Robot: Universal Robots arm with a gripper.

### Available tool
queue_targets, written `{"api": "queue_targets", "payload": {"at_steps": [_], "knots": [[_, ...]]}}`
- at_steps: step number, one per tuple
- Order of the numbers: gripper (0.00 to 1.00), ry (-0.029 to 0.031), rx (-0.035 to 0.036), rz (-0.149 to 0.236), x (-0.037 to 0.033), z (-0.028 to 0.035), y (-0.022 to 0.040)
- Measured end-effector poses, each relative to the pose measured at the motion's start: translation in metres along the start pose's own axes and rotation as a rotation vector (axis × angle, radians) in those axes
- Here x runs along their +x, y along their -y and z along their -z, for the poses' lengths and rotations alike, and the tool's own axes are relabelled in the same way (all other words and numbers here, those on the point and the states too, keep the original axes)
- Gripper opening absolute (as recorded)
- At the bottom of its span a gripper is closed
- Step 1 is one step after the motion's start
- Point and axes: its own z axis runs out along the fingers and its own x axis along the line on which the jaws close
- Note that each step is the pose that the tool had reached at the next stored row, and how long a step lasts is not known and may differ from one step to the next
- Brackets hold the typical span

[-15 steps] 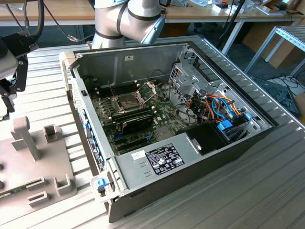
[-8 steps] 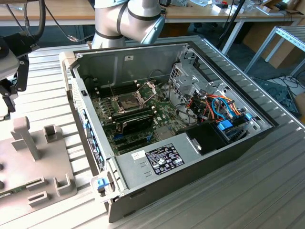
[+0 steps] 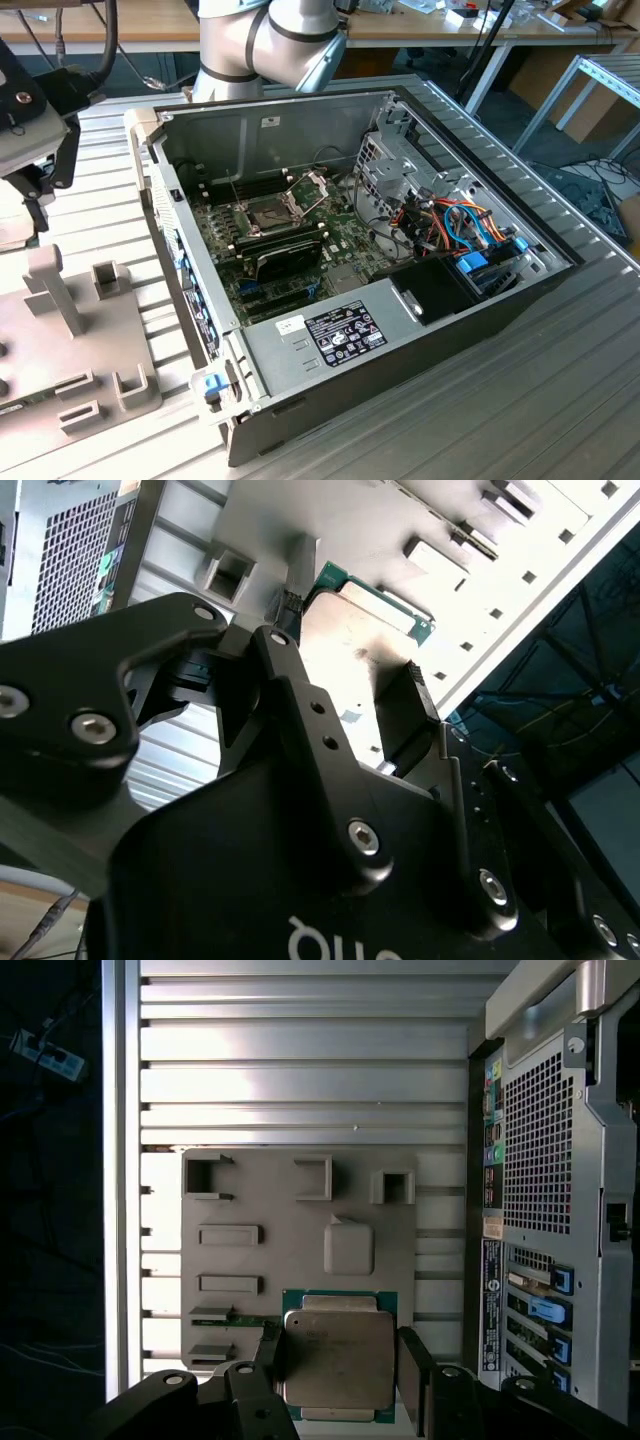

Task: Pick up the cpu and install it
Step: 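Pick up the cpu and move it towards the insertion slot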

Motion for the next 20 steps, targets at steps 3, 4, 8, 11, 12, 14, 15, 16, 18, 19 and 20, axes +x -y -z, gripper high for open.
{"api": "queue_targets", "payload": {"at_steps": [3, 4, 8, 11, 12, 14, 15, 16, 18, 19, 20], "knots": [[0.55, 0.0001, 0.0, 0.0, -0.0053, 0.0001, 0.0], [0.55, 0.0001, 0.0, 0.0, -0.007, 0.0002, 0.0], [0.55, 0.0, 0.0, 0.0, -0.0121, 0.0003, 0.0], [0.55, 0.0, 0.0, 0.0, -0.0155, 0.0005, 0.0], [0.55, 0.0, 0.0, 0.0, -0.0165, 0.0005, 0.0], [0.55, 0.0, 0.0, 0.0, -0.0346, 0.001, -0.0001], [0.55, 0.0, 0.0, 0.0, -0.049, 0.0015, -0.0002], [0.55, 0.0, 0.0001, 0.0, -0.0523, 0.0016, -0.0002], [0.55, 0.0001, 0.0, 0.0, -0.0529, 0.0015, -0.0002], [0.55, 0.0, 0.0001, 0.0, -0.0532, 0.0016, -0.0002], [0.55, 0.0001, 0.0, 0.0, -0.0534, 0.0016, -0.0002]]}}
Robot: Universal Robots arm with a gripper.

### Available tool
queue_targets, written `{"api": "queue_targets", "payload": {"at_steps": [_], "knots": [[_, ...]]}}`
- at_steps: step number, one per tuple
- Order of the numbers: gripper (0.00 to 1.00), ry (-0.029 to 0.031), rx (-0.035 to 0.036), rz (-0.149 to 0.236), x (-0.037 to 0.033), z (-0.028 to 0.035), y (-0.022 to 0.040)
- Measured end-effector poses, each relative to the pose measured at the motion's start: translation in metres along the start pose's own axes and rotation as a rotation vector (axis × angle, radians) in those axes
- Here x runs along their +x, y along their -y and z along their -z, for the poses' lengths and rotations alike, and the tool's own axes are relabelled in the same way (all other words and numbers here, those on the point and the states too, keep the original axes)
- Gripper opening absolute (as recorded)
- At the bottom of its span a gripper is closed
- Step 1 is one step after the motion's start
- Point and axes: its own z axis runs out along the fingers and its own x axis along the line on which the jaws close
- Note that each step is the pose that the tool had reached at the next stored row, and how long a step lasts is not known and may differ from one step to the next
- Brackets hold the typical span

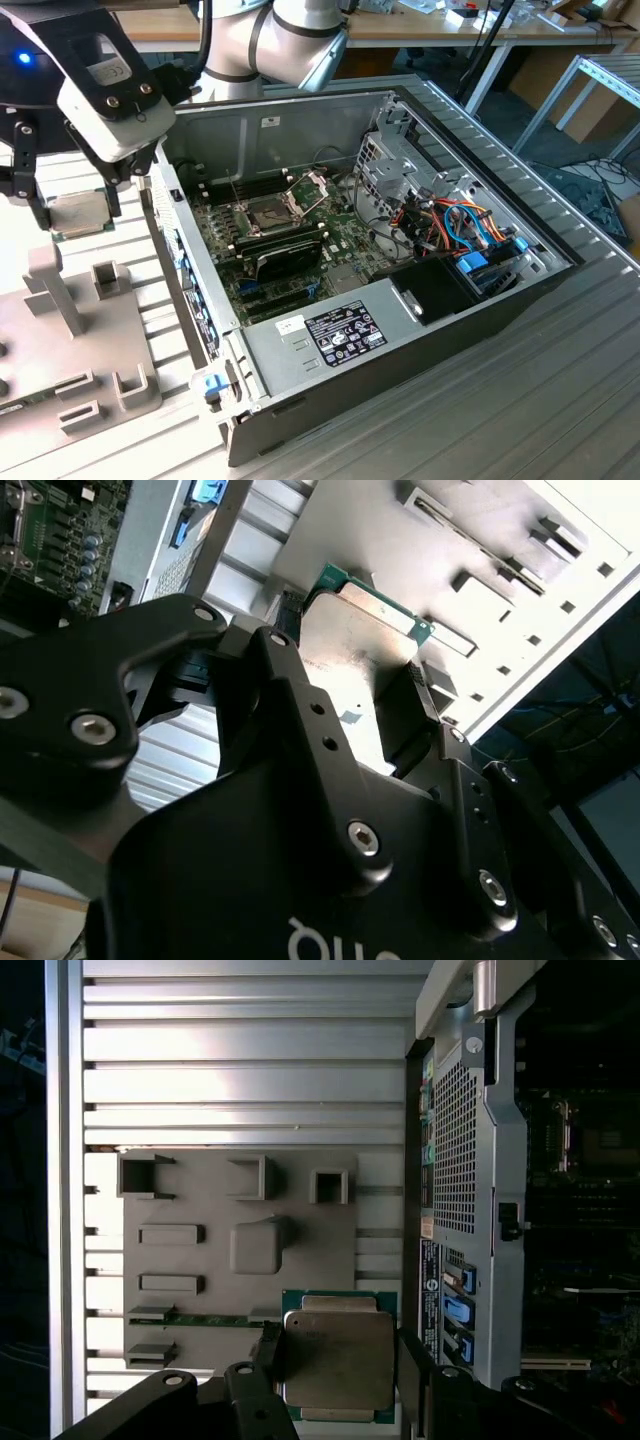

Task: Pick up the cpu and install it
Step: 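Pick up the cpu and move it towards the insertion slot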

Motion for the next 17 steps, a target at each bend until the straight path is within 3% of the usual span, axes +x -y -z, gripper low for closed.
{"api": "queue_targets", "payload": {"at_steps": [17], "knots": [[0.55, 0.0, 0.0, 0.0, -0.0026, 0.0001, 0.0]]}}
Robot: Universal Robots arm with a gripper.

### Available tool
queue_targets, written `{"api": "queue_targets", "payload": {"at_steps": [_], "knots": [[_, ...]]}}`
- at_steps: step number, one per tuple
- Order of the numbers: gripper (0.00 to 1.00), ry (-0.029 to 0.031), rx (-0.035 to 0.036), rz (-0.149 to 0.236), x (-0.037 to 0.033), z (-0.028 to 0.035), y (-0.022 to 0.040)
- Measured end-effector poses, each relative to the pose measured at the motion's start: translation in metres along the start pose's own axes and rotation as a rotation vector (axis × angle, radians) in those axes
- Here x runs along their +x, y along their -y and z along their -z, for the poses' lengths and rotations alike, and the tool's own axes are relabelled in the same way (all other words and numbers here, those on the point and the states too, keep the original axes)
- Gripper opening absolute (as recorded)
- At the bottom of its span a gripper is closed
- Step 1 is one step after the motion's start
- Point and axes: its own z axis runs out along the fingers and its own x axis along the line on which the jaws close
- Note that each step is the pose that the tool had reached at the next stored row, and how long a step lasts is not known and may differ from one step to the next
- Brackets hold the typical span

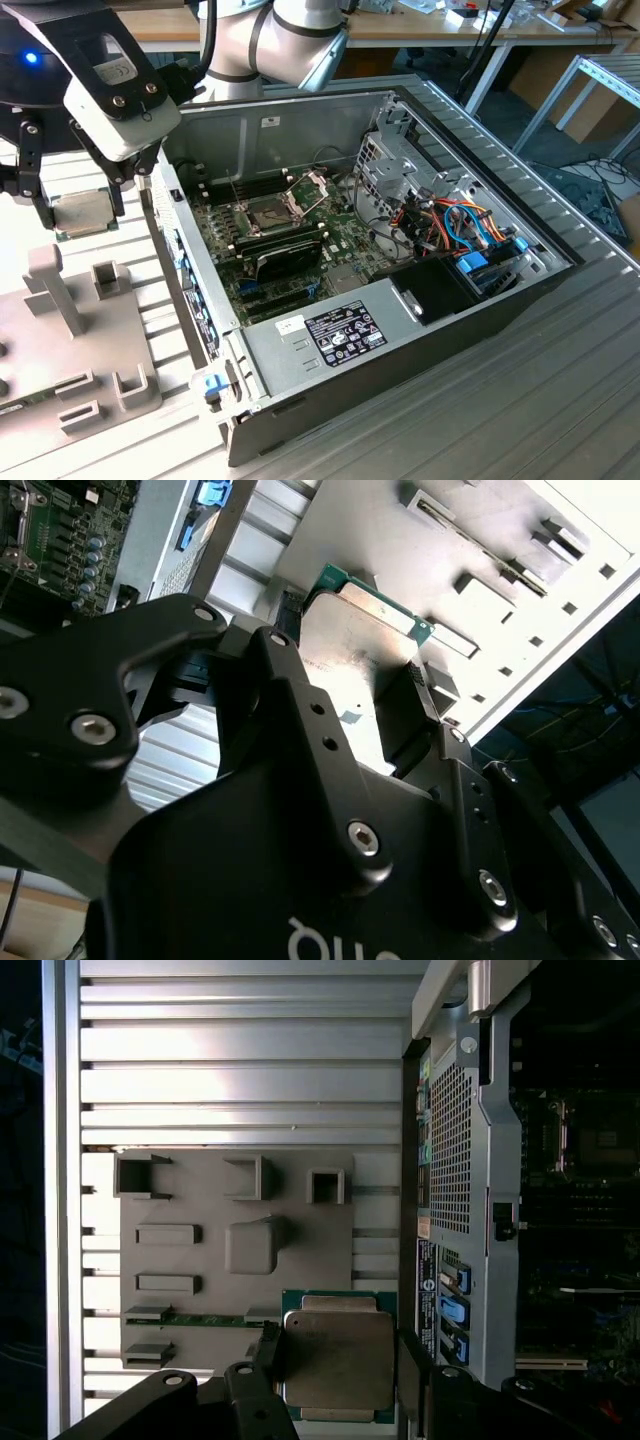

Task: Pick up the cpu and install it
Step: 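Pick up the cpu and move it towards the insertion slot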

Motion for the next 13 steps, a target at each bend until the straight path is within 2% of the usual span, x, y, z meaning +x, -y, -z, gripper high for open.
{"api": "queue_targets", "payload": {"at_steps": [7, 9, 13], "knots": [[0.55, 0.0, 0.0, 0.0, -0.0076, 0.0002, 0.0], [0.55, 0.0001, -0.0001, 0.0, -0.0127, 0.0003, 0.0], [0.55, 0.0, -0.0001, 0.0, -0.0186, 0.0005, -0.0001]]}}
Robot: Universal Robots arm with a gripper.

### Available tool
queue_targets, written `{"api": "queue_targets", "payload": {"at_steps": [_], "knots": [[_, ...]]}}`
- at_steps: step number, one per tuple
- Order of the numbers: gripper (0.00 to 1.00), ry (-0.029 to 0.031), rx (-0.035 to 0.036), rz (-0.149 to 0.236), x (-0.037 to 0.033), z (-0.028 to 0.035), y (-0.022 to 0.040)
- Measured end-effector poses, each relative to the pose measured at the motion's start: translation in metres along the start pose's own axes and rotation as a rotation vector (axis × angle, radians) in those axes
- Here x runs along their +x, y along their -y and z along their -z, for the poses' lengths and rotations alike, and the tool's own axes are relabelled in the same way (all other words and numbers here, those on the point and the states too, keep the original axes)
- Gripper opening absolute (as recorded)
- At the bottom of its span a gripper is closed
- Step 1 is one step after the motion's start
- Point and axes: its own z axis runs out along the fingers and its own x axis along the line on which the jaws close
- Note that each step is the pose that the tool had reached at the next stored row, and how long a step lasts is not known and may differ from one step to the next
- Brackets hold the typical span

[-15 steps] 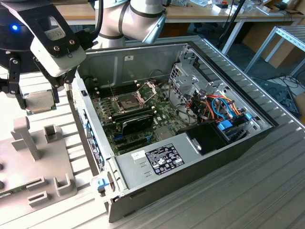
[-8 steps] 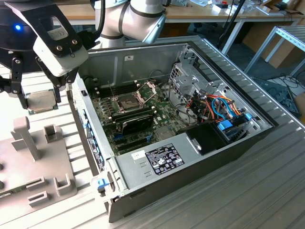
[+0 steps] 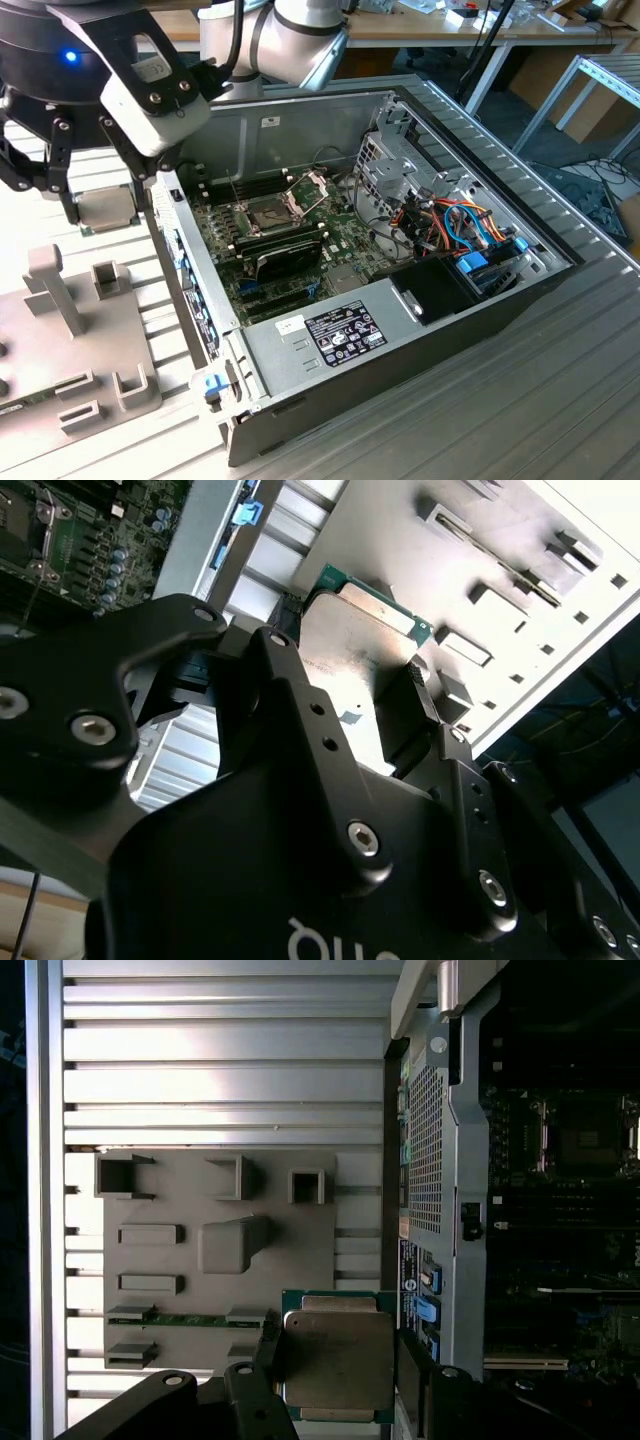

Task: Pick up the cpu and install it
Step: 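Pick up the cpu and move it towards the insertion slot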

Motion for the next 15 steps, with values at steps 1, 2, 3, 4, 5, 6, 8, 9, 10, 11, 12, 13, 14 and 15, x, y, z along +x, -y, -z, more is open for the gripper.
{"api": "queue_targets", "payload": {"at_steps": [1, 2, 3, 4, 5, 6, 8, 9, 10, 11, 12, 13, 14, 15], "knots": [[0.55, 0.0, 0.0, 0.0, -0.0015, 0.0001, 0.0], [0.55, -0.0001, 0.0001, 0.0, -0.0028, 0.0001, 0.0], [0.55, 0.0, 0.0, 0.0, -0.0046, 0.0002, 0.0], [0.55, 0.0, 0.0, 0.0, -0.0059, 0.0002, 0.0], [0.55, 0.0, 0.0, 0.0, -0.0072, 0.0002, 0.0], [0.55, -0.0001, 0.0001, 0.0, -0.0087, 0.0003, 0.0], [0.55, 0.0, 0.0, 0.0, -0.0112, 0.0004, 0.0], [0.55, -0.0001, 0.0, 0.0, -0.0121, 0.0004, 0.0], [0.55, -0.0001, 0.0001, 0.0, -0.0134, 0.0005, 0.0], [0.55, 0.0, 0.0, 0.0, -0.0143, 0.0004, 0.0], [0.55, 0.0, 0.0, 0.0, -0.0157, 0.0005, 0.0], [0.55, 0.0, 0.0, 0.0, -0.0166, 0.0005, -0.0001], [0.55, -0.0001, 0.0, 0.0, -0.0177, 0.0006, -0.0001], [0.55, 0.0, 0.0, 0.0, -0.019, 0.0006, -0.0001]]}}
